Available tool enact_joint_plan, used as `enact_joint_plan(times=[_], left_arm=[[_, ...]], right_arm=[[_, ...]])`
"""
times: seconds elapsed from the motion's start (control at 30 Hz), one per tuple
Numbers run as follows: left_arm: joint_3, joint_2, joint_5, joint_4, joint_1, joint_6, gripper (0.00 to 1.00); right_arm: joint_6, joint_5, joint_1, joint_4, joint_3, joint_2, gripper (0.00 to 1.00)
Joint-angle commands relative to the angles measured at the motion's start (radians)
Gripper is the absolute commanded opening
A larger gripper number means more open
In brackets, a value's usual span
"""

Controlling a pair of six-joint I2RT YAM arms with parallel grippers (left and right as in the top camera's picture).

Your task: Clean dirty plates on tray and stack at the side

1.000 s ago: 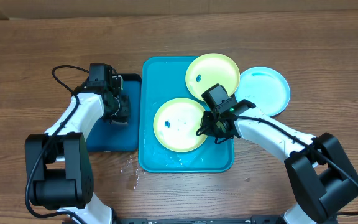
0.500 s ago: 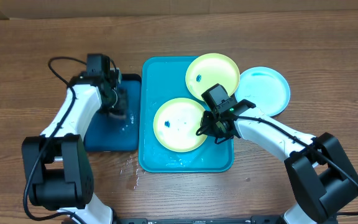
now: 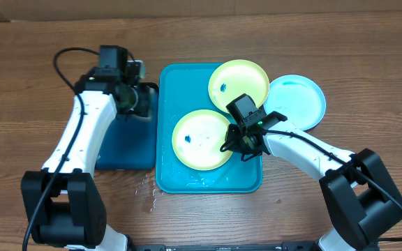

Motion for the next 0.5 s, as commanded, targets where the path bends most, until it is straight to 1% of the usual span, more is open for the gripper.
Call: enact_joint_plan(times=[0.0, 0.23, 0.47], left_arm=[[0.023, -0.021, 0.199, 0.002, -0.063, -0.025, 0.04], [0.021, -0.015, 0.201, -0.022, -0.203, -0.074, 0.04], [0.018, 0.015, 0.032, -0.060, -0.308, -0.128, 0.04]], right_arm=[[0.005, -0.041, -0.003, 0.021, -0.005, 0.005, 0.04], [0.005, -0.065, -0.001, 0.036, -0.005, 0.005, 0.04], [0.004, -0.065, -0.001, 0.036, -0.005, 0.005, 0.04]])
